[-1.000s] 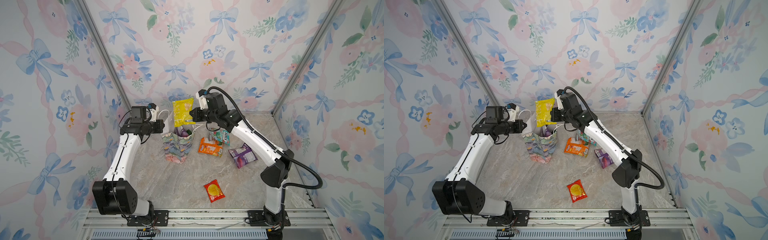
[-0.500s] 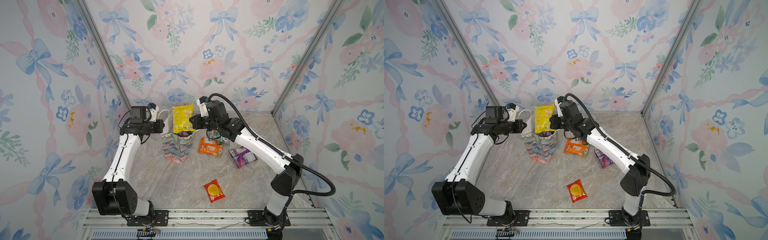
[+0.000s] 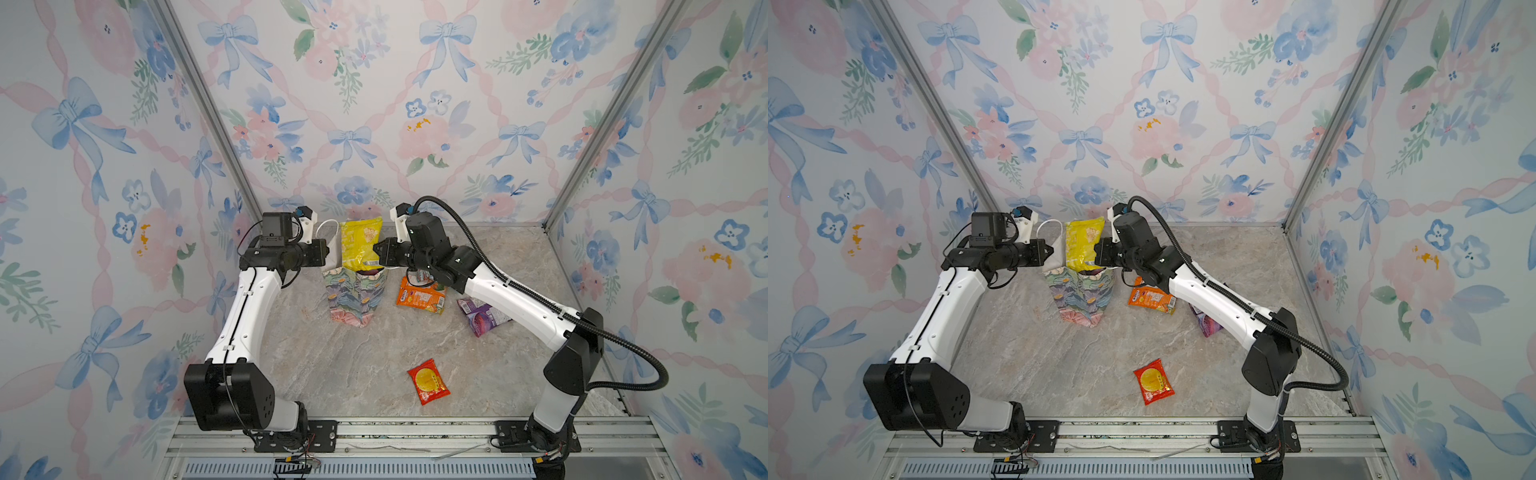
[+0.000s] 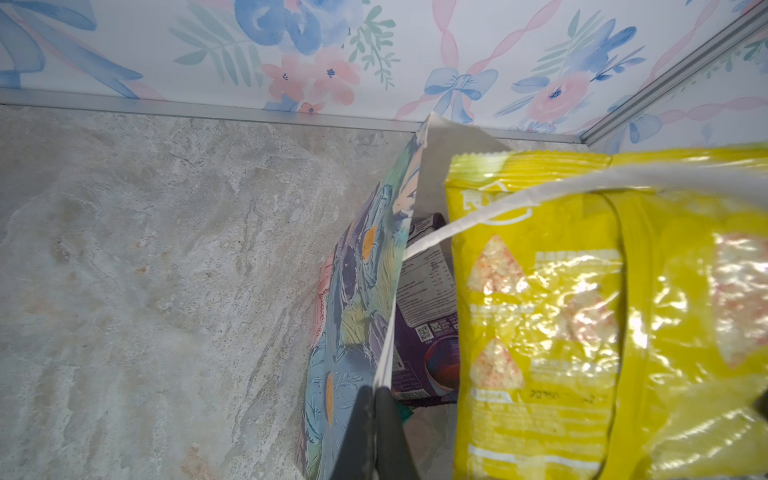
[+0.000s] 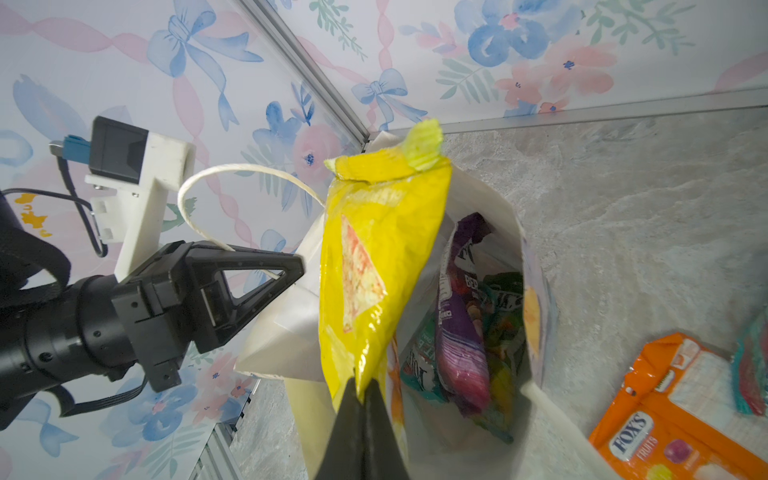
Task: Place the snacks into the paper bag
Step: 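Move the yellow packet over the bag opening with the right gripper, then lower the yellow packet into the bag and open the right gripper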
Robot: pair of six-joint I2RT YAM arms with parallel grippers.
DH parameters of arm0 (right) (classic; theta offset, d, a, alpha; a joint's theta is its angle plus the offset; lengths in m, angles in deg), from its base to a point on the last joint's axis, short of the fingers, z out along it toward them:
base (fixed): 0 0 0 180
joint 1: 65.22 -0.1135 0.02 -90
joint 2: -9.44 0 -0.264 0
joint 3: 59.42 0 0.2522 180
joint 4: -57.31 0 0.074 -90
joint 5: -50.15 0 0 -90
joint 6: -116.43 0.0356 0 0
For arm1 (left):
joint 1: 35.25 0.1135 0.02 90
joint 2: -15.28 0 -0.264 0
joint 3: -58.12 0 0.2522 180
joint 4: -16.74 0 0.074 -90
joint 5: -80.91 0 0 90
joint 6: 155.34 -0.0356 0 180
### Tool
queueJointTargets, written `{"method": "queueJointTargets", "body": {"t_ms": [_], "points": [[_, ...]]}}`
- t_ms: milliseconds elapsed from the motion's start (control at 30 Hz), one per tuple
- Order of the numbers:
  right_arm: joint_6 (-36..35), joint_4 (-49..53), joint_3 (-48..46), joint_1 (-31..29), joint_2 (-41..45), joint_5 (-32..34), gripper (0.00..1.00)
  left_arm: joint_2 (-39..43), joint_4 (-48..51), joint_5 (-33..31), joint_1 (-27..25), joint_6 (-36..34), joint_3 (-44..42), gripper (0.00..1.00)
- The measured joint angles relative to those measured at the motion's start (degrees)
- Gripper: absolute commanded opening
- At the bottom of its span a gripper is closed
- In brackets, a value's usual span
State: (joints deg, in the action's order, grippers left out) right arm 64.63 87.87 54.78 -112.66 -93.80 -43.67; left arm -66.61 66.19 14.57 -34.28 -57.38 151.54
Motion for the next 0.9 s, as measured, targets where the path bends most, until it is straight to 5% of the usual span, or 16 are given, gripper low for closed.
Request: {"method": "queueJointTargets", "body": {"t_ms": [300,433,500,633,833,900], "points": [[3.1,-1.6,-1.5,-0.4,0.0,-0.2,0.0,0.0,0.0,0.0,0.2,0.0,0.0,0.0],[4.3,-2.2,-1.6,-0.4,-0.2,-0.3,0.08,0.0,0.0,0.0,0.2,0.0,0.0,0.0],[4.9,-2.4,-1.6,-0.4,-0.3,-0.4,0.22,0.0,0.0,0.0,0.2,0.0,0.0,0.0],[5.1,-2.5,-1.6,-0.4,-0.3,-0.4,0.75,0.0,0.0,0.0,0.2,0.0,0.0,0.0],[2.1,-1.3,-0.5,-0.1,-0.3,-0.2,0.98,0.0,0.0,0.0,0.2,0.0,0.0,0.0],[0.3,-0.6,1.0,0.4,-0.3,-0.2,0.97,0.0,0.0,0.0,0.2,0.0,0.0,0.0]]}}
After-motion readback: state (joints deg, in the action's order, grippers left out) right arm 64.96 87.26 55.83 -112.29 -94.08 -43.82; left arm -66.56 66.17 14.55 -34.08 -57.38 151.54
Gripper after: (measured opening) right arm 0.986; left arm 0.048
